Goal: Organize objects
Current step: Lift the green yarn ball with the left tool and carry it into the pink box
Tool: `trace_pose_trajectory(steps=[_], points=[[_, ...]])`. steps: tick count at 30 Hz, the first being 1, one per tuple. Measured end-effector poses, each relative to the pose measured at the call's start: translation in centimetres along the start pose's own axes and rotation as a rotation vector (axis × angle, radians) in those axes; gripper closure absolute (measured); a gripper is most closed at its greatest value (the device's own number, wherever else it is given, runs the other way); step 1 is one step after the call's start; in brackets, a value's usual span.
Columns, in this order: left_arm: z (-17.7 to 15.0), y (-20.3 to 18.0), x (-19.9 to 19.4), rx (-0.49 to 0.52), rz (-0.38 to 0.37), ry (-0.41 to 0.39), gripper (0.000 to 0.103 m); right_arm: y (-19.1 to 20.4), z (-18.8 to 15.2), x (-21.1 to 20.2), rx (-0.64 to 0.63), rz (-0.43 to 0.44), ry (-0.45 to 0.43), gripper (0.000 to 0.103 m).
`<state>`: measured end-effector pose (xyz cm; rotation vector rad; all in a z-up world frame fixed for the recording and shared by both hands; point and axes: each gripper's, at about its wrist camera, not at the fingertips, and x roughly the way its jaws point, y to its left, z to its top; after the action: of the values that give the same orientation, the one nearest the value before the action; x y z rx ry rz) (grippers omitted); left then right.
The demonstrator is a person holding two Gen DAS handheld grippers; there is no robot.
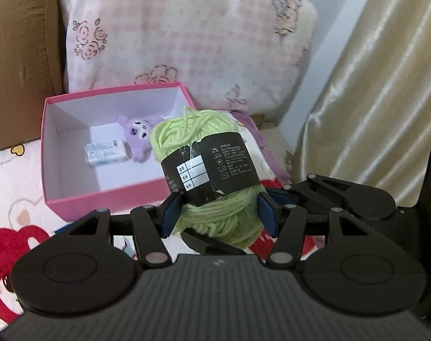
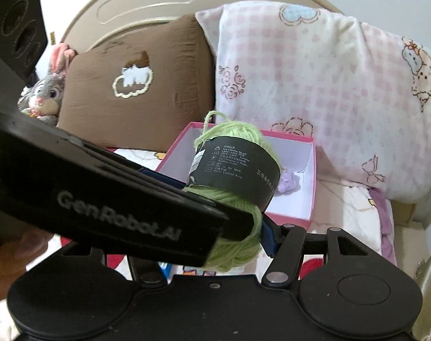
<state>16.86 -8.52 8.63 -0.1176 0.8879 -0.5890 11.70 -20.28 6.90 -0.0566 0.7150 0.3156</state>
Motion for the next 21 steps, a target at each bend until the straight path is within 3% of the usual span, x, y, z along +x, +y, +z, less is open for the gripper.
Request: trace_pose_trajectory(steps=[7,11,21], points=[[3.3,3.3,3.9,-0.101,0.020,-0.005,0.046,-3.1,2.6,4.9,0.129,0.060,0.047,0.038],[4.8,4.6,6.6,-0.123,0.032,0.014,0.046,-4.1,3.3,7.9,0.128,0.050,0.081,0.038],[6.3,9.2,14.5,-0.229,-0.045,0.085,0.046,-7.2,3.6,14.7,0.149,-0.018,0.184,0.038]])
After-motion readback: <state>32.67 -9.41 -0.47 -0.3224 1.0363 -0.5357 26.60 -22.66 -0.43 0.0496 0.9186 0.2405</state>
